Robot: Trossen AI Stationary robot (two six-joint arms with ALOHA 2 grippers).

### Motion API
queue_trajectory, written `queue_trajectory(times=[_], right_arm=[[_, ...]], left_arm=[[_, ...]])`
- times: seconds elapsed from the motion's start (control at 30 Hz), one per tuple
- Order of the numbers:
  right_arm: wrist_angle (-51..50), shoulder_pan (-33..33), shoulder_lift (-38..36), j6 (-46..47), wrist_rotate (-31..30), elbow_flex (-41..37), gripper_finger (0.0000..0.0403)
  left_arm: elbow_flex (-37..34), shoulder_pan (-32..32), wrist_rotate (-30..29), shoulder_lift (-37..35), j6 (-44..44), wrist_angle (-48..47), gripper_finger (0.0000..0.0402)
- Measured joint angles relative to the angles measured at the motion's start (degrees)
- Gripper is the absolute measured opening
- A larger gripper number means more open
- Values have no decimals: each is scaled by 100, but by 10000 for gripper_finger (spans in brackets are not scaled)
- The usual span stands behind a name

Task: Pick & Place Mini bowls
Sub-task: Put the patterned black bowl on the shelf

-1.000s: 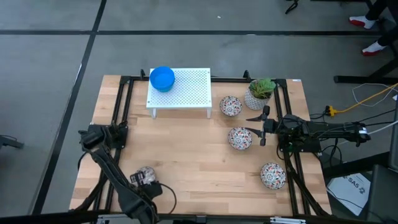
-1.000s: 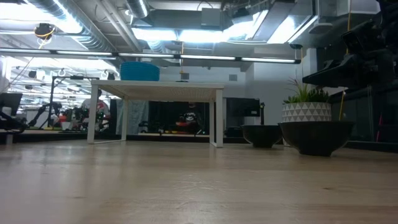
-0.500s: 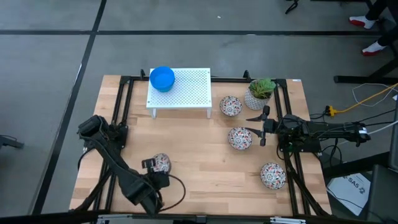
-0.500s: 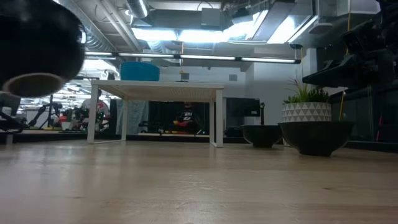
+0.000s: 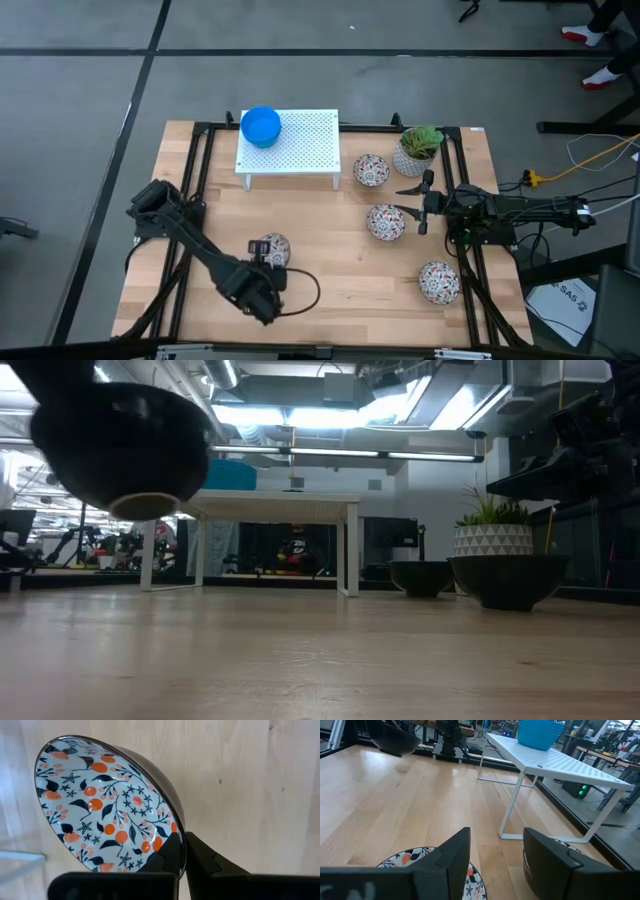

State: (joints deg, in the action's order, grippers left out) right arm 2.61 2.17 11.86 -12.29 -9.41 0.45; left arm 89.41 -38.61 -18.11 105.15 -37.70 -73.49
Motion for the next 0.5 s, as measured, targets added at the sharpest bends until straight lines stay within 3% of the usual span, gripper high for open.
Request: queue_trajectory(times=[0.5], right_arm=[[0,0,2,0,0,0,182]], left_arm=[[0,955,284,1,2585,3,4]])
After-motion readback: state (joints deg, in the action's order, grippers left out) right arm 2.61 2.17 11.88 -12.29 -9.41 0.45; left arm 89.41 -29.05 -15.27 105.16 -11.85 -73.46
